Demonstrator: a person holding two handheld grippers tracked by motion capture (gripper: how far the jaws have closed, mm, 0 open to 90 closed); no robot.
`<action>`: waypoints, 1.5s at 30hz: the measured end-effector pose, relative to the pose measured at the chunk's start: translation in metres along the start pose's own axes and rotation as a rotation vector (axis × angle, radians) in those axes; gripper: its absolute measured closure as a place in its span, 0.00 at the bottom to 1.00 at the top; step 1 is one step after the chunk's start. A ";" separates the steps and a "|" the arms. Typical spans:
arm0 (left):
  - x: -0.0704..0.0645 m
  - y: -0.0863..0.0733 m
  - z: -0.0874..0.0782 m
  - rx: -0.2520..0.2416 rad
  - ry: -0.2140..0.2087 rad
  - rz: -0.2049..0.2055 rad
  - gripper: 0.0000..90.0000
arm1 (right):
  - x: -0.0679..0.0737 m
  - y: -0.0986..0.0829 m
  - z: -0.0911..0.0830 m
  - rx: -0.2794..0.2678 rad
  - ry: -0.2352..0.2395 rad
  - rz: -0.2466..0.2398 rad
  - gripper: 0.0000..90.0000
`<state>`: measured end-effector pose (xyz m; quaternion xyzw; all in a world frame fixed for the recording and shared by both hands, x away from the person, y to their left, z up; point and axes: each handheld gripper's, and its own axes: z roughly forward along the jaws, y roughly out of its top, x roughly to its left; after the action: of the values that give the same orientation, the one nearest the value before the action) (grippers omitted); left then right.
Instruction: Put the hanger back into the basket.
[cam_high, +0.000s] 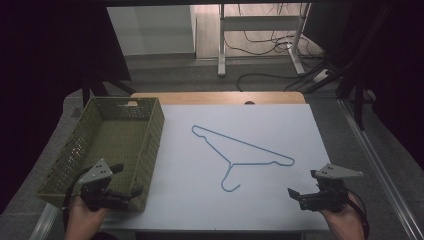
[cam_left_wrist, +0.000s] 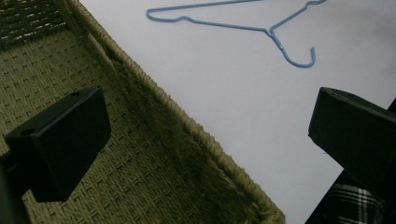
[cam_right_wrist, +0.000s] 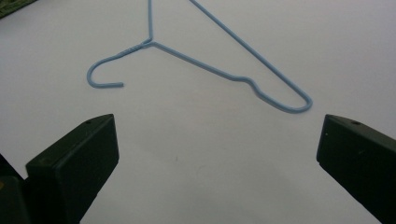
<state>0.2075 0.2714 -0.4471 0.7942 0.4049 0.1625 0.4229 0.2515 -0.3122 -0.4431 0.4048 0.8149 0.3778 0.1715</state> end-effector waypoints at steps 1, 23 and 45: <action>0.000 0.000 0.000 0.001 -0.003 -0.001 0.00 | 0.000 0.000 0.000 0.000 0.003 0.002 0.00; 0.000 0.003 0.000 -0.005 -0.018 -0.032 0.00 | 0.008 0.007 0.003 0.011 0.067 0.009 0.00; -0.026 0.033 0.024 -0.034 -0.102 0.022 0.00 | 0.010 0.032 0.014 0.010 0.123 -0.012 0.00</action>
<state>0.2225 0.2273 -0.4324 0.7985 0.3711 0.1331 0.4548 0.2707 -0.2856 -0.4276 0.3766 0.8283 0.3967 0.1212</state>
